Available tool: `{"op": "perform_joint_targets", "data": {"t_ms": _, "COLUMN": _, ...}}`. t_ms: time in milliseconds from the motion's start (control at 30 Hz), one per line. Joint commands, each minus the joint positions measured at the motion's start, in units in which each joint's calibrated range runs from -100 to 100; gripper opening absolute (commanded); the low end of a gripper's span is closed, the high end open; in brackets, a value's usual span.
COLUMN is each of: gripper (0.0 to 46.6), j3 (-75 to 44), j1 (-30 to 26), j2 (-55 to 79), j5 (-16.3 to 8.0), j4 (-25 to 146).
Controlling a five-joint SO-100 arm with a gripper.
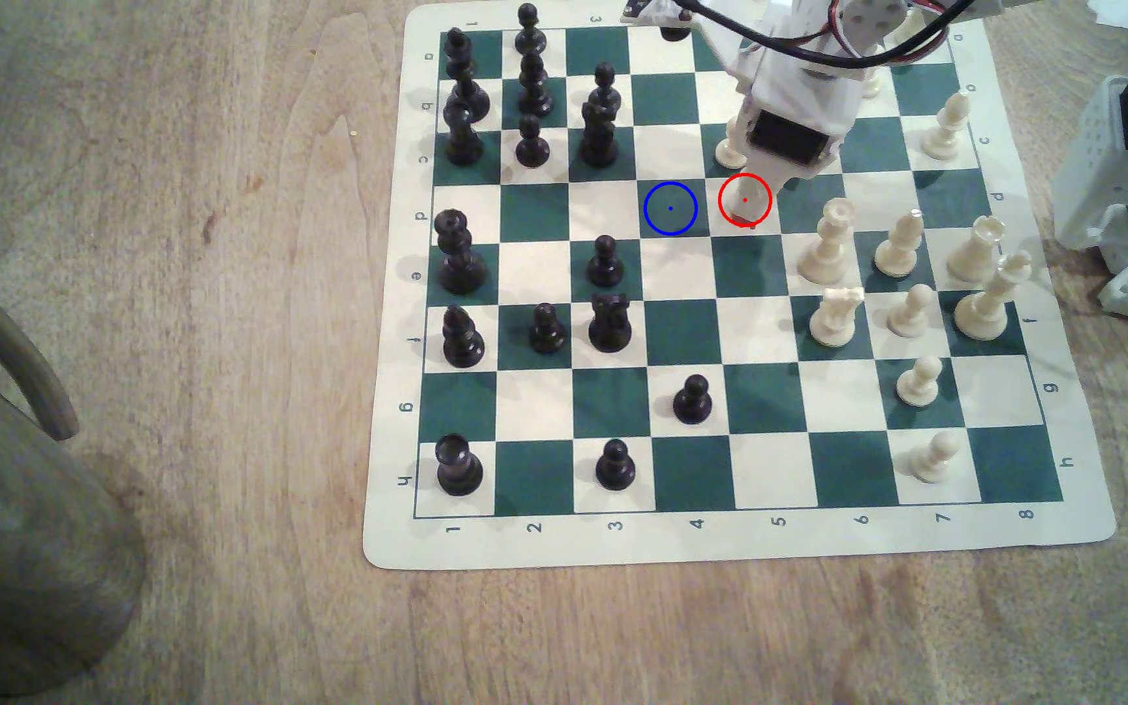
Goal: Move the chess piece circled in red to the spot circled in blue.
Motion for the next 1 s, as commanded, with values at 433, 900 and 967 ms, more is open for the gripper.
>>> {"op": "perform_joint_targets", "data": {"t_ms": 433, "gripper": 14.1, "j3": -0.6, "j1": -0.4, "j2": -0.6, "j5": -0.2, "j4": -1.9}}
{"op": "perform_joint_targets", "data": {"t_ms": 900, "gripper": 11.0, "j3": 0.1, "j1": -0.6, "j2": 0.1, "j5": -0.2, "j4": -2.0}}
{"op": "perform_joint_targets", "data": {"t_ms": 967, "gripper": 10.5, "j3": 0.3, "j1": -0.6, "j2": 0.1, "j5": -0.2, "j4": -2.0}}
